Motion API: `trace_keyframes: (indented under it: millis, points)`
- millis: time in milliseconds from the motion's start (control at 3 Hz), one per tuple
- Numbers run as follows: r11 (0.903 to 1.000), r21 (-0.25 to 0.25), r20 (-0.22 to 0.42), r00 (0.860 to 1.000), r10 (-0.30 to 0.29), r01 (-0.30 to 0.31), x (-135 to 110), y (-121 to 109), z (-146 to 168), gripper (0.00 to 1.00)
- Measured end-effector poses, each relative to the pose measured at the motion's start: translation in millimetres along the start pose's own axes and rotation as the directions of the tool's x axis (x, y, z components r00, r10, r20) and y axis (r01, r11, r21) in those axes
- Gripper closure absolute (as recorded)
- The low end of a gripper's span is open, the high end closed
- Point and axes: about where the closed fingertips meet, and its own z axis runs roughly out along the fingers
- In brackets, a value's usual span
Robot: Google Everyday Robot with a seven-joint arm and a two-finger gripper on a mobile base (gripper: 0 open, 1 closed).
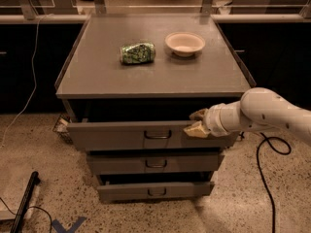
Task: Open top drawer
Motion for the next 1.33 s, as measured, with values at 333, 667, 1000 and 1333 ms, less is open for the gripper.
trace_keyframes:
  millis: [333,667,1000,1333]
  points:
    - [1.0000,-0.001,0.000,1.000,0.000,0.000,-2.6,-0.4,-3.3,0.96]
    - [0.9996,-0.025,0.010,1.000,-0.009,0.009,-7.8,14.6,-14.8,1.00]
    - [0.9996,-0.025,0.010,1.000,-0.009,0.009,-7.8,14.6,-14.8,1.00]
    - [0.9996,-0.025,0.010,1.000,-0.009,0.009,-7.8,14.6,-14.8,0.74]
